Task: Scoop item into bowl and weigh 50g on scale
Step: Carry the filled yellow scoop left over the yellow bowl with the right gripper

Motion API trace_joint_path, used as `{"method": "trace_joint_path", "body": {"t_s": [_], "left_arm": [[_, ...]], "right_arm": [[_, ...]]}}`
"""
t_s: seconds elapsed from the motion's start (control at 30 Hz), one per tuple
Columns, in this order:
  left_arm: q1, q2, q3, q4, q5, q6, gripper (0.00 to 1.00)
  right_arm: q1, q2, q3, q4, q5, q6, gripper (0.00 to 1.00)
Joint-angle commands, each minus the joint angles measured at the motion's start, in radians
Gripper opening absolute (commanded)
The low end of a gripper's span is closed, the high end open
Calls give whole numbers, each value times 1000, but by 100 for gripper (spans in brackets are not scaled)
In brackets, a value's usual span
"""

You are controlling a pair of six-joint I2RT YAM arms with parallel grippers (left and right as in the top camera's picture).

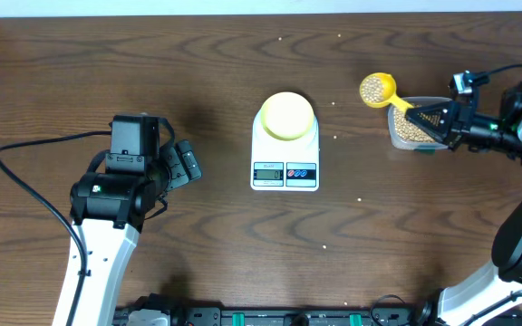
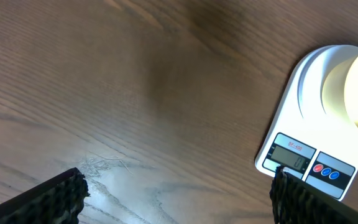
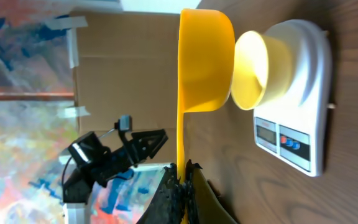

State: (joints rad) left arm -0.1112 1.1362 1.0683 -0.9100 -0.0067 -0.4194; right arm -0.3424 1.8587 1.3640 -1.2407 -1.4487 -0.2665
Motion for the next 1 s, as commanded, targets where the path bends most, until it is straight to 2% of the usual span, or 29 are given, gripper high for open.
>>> {"method": "trace_joint_path", "body": {"t_s": [0.0,0.33,0.47,0.63,0.77,0.97], "left_arm": [[6,1,11,-2,-17,-1,96],[6,1,11,-2,-17,-1,96],[6,1,11,-2,-17,-1,96],[6,1,11,-2,-17,-1,96],[6,1,11,-2,-17,-1,96],[6,1,11,-2,-17,-1,96]], "right_arm": [[34,9,-3,-1,-77,-19,1],[154,9,-3,25,-111,-18,1],[195,9,-3,74,-111,29,1],[241,9,-3,244,-87,229,1],[285,9,-3,398,57,448,1],[348,9,-3,618,195,683,1]]}}
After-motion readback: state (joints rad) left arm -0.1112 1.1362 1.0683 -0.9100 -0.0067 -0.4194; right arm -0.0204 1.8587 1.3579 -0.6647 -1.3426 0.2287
